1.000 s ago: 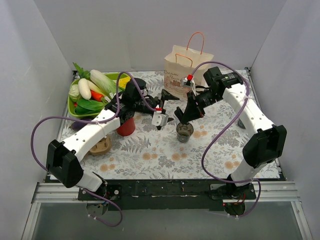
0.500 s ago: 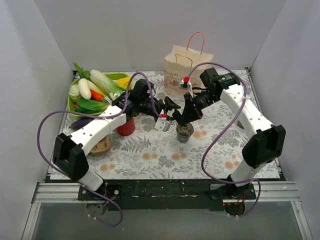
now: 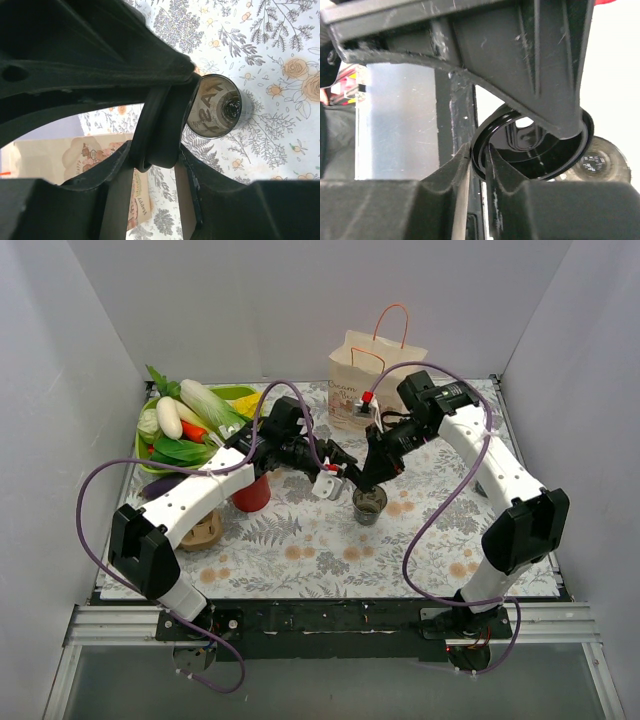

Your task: Pack the takeout coffee

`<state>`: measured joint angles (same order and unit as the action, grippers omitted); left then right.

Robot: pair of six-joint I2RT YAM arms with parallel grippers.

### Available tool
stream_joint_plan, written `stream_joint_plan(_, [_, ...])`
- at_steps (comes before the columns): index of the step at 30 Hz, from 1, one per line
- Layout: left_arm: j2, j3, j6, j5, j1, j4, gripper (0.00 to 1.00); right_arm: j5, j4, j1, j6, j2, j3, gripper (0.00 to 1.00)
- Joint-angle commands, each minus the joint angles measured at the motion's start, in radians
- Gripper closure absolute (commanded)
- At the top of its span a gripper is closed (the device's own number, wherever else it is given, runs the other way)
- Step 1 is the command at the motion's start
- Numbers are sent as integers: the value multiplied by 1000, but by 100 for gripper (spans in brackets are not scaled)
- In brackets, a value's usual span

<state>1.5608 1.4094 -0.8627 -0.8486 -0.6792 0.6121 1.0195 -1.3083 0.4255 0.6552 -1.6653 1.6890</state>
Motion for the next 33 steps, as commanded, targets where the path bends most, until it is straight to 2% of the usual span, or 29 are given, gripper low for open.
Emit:
stream_joint_plan(1, [-36, 8, 111, -41, -16, 20, 100, -47, 0, -33, -14, -30, 164, 71])
stream_joint_plan(2, [-44, 2, 222, -40, -16, -3, 100, -48, 0, -63, -17, -45, 243, 65])
stream_joint_plan(4, [-48, -21, 376, -15, -16, -86, 100, -21, 7, -105, -19, -57, 313, 62])
stream_joint_plan(5, [-50, -30, 566, -6, -16, -118, 100, -12, 18, -147, -26, -59, 343, 55])
stream_joint_plan(7, [-47, -46, 745, 14, -14, -195, 100, -7, 113, -200, -73, -41, 319, 49])
stream_joint_plan(8, [-42, -49, 842, 17, -14, -213, 100, -15, 157, -215, -94, 2, 289, 41])
stream_joint_plan(9, [-32, -55, 999, 20, -14, -248, 100, -30, 208, -228, -113, 30, 179, 36])
stream_joint_plan(11, [-10, -66, 1167, 72, -13, -291, 100, -76, 429, -244, -181, 153, 24, 34])
stream_joint_plan(12, [5, -53, 1306, 83, -10, -293, 100, -132, 530, -246, -199, 201, -143, 32])
stream_joint_plan(13, [52, -20, 1359, 82, -3, -278, 99, -165, 693, -245, -221, 251, -237, 29])
stream_joint_plan(14, [74, -4, 1407, 82, 0, -267, 99, -236, 793, -246, -285, 344, -318, 21])
stream_joint_plan(16, [129, 13, 1562, 80, 4, -249, 99, -300, 935, -245, -369, 413, -507, 12])
stream_joint_plan(17, [146, 22, 1620, 85, 6, -249, 99, -338, 1013, -245, -397, 447, -538, 11])
stream_joint_plan(19, [171, 25, 1747, 79, 16, -239, 98, -361, 1028, -245, -468, 447, -568, 12])
stream_joint_plan(22, [188, -9, 1847, 91, 23, -267, 98, -354, 989, -248, -512, 417, -563, 14])
stream_joint_plan(26, [206, -4, 1863, 80, 35, -264, 98, -294, 986, -249, -540, 406, -597, 16])
stream_joint_plan(33, [300, 65, 1898, 13, 53, -183, 98, -315, 994, -249, -565, 403, -644, 17])
